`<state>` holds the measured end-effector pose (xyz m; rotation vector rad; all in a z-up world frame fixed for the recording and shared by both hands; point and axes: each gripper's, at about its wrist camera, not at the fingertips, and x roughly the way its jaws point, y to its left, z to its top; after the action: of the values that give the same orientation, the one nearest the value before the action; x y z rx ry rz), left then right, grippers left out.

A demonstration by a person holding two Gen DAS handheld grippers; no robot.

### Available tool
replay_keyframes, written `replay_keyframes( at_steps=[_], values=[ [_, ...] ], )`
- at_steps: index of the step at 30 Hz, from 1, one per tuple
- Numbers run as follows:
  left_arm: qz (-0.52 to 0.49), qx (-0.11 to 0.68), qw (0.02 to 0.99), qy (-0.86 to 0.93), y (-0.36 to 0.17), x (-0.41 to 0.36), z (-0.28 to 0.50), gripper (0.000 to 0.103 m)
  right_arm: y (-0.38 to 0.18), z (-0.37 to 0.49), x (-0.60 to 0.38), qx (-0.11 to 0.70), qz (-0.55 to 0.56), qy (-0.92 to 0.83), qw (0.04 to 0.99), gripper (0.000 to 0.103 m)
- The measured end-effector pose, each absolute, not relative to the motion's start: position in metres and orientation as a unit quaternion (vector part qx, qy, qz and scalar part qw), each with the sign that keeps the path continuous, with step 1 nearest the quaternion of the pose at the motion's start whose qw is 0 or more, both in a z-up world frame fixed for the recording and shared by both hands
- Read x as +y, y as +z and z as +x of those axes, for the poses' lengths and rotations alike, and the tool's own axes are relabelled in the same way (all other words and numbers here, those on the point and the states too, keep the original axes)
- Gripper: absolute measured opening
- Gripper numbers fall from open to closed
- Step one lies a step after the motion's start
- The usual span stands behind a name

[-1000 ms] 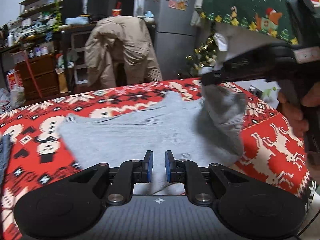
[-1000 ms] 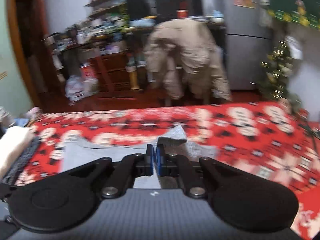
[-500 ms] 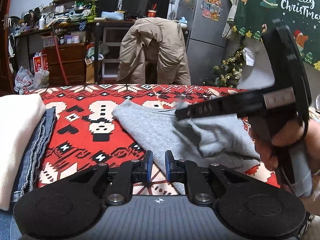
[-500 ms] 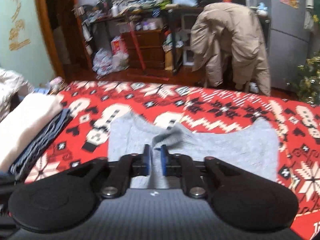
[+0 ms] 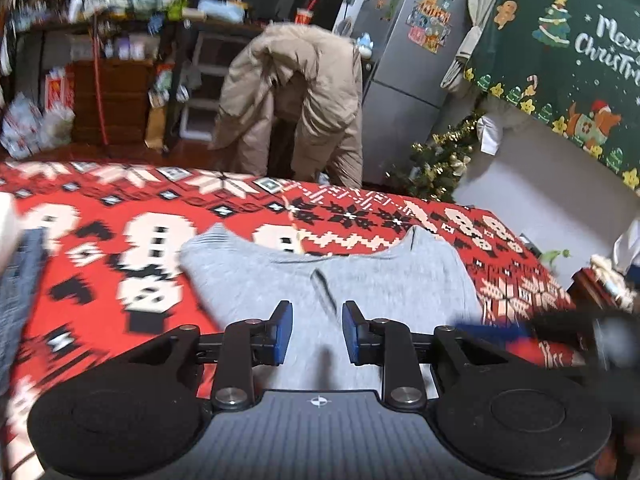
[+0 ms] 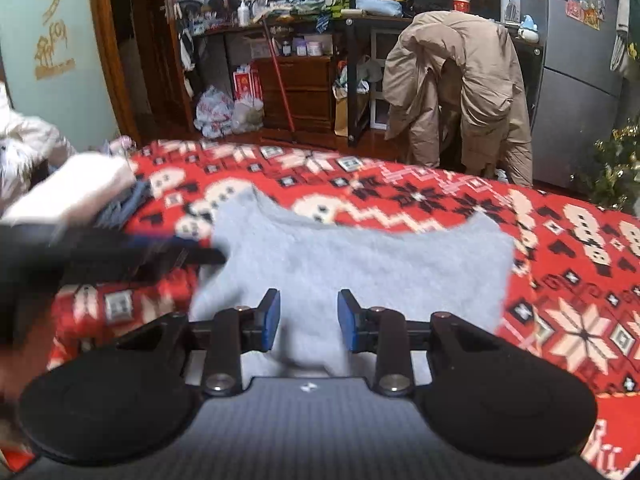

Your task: Fold clothes

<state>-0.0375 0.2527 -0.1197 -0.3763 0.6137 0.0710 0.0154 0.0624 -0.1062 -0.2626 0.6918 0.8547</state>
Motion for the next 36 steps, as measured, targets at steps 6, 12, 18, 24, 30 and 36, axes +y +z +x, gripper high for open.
replay_keyframes(
  at_steps=[6, 12, 18, 24, 30, 36],
  values=[
    [-0.193, 0.333, 0.923, 0.017, -0.125, 0.265, 0.008, 0.025, -0.119, 0.004, 0.052, 0.328, -0.127, 0.421, 0.836, 0.033],
    [-0.191, 0.352, 0.916, 0.009, -0.13, 0.267, 0.021, 0.025, -0.13, -0.006, 0.073, 0.299, -0.17, 0.436, 0.831, 0.032],
    [-0.185, 0.361, 0.914, 0.004, -0.136, 0.264, 0.031, 0.022, -0.136, 0.001, 0.077, 0.321, -0.164, 0.428, 0.829, 0.004],
    [-0.143, 0.333, 0.932, 0.008, -0.129, 0.249, 0.027, 0.001, -0.117, 0.011, 0.052, 0.356, -0.082, 0.441, 0.819, 0.004],
    [-0.097, 0.28, 0.954, 0.05, -0.104, 0.246, 0.004, 0.001, -0.106, 0.012, 0.036, 0.364, -0.047, 0.465, 0.806, 0.003],
    [-0.057, 0.324, 0.94, 0.087, -0.131, 0.244, 0.011, 0.001, -0.134, 0.009, 0.05, 0.391, -0.075, 0.472, 0.787, 0.003]
  ],
)
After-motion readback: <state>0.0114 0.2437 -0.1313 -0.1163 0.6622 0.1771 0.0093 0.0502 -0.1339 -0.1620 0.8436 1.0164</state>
